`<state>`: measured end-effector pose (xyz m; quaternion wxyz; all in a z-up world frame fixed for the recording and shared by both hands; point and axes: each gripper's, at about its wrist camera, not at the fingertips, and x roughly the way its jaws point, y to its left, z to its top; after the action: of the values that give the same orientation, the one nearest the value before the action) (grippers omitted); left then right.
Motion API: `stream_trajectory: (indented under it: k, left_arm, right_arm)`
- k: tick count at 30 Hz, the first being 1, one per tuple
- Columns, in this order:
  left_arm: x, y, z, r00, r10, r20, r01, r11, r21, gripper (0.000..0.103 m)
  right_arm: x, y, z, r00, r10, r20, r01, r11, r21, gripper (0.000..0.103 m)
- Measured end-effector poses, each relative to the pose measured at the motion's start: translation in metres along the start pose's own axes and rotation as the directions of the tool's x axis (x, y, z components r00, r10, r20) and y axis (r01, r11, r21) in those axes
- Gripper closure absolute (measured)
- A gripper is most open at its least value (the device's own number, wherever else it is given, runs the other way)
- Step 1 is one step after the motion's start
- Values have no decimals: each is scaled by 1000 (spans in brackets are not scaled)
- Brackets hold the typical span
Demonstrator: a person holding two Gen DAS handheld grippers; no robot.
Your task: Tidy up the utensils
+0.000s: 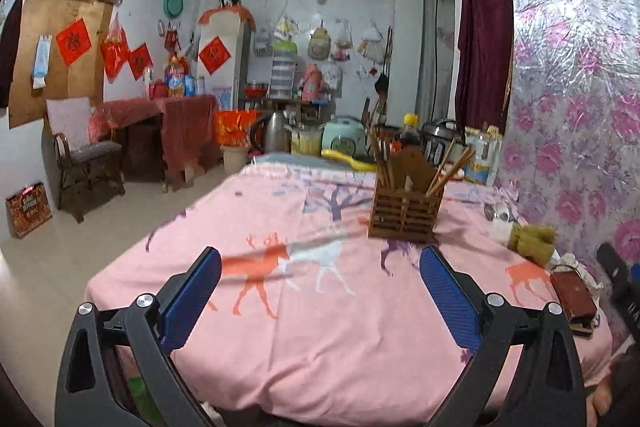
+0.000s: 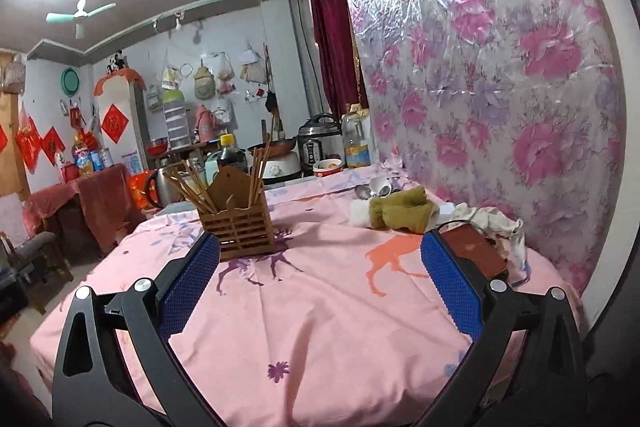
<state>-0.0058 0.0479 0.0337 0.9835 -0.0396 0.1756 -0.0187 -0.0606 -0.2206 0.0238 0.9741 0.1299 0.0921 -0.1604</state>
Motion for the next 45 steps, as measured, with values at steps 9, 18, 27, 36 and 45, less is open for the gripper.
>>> stream_trajectory:
  k: [9, 18, 27, 36, 45]
  left_arm:
    - [-2, -9, -13, 998, 50, 37, -52, 997, 61, 6]
    - [-5, -30, -20, 998, 33, 53, -41, 989, 139, 6]
    - [1, -37, -24, 999, 21, 37, -27, 988, 154, 6]
    - [3, -36, -25, 999, 19, 28, -23, 988, 151, 6]
    - [5, -35, -24, 1000, 19, 21, -21, 990, 141, 6]
  right_arm:
    - [7, 14, -18, 998, 21, -65, -24, 999, -48, 6]
    - [1, 7, -16, 999, 11, -30, -12, 1000, -25, 6]
    - [1, 11, -18, 999, 22, -30, -24, 998, -52, 6]
    - [1, 12, -21, 999, 30, -28, -32, 997, -63, 6]
    - [2, 14, -23, 999, 35, -34, -38, 997, -71, 6]
